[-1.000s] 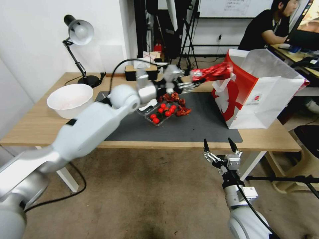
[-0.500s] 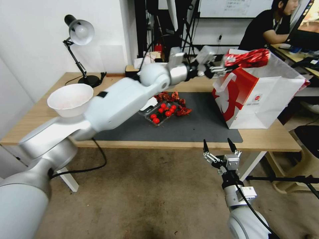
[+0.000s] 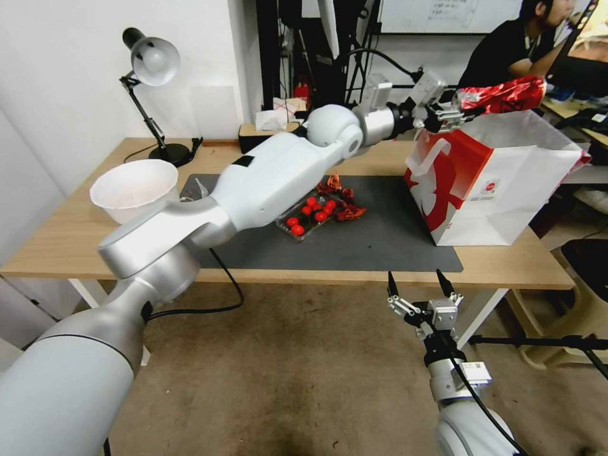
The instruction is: Pick up the trash from the table and place it into the takeout bag.
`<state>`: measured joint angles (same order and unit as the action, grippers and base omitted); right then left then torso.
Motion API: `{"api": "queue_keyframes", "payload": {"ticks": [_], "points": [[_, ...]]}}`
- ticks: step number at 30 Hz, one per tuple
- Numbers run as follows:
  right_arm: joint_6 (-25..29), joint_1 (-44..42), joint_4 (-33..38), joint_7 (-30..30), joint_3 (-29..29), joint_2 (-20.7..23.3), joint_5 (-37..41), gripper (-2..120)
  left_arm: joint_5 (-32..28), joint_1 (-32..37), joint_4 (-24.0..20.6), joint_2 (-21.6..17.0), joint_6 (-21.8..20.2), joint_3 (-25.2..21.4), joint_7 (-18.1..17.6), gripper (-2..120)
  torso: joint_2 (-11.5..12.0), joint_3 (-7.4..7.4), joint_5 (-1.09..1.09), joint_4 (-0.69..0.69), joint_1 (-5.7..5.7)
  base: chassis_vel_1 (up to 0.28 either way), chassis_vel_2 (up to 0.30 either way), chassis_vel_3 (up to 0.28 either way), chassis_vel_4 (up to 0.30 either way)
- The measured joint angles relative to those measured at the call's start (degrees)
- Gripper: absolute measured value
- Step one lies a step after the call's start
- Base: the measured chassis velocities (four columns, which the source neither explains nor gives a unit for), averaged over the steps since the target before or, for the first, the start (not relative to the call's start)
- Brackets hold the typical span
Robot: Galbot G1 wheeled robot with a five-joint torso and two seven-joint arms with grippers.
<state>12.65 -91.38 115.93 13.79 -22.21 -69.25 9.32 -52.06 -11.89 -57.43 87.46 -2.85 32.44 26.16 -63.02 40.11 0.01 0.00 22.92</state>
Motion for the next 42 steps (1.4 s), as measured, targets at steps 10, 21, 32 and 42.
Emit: {"api": "queue_keyframes", "payload": {"ticks": [10, 21, 32, 42], "points": [[0.05, 0.8, -0.66, 0.05, 1.08, -0.1, -0.67, 100, 0.94, -1.67, 7.91, 4.91, 0.08, 1.0, -0.76, 48, 0.0, 0.0, 0.0, 0.02, 0.0, 0.0, 0.0, 0.0, 0.0], [0.01, 0.97, -1.02, 0.11, 1.27, -0.62, -0.97, 100, -0.75, -0.78, 6.29, 4.8, 0.12, 3.6, -2.01, 48, 0.0, 0.0, -0.01, 0.0, 0.0, 0.0, 0.0, 0.0, 0.0], [-0.02, 0.9, -1.09, 0.2, 1.26, -0.87, -1.19, 100, -1.04, -0.77, 4.88, 4.72, 0.09, 4.24, -4.01, 64, 0.0, 0.0, -0.01, 0.0, 0.0, 0.0, 0.0, 0.0, 0.0], [-0.02, 0.87, -0.91, 0.42, 1.15, -0.7, -1.2, 100, -1.28, -0.81, 4.16, 4.7, -0.12, 2.77, -5.87, 99, 0.0, 0.0, 0.0, -0.01, 0.0, 0.0, 0.0, 0.0, 0.0]]}}
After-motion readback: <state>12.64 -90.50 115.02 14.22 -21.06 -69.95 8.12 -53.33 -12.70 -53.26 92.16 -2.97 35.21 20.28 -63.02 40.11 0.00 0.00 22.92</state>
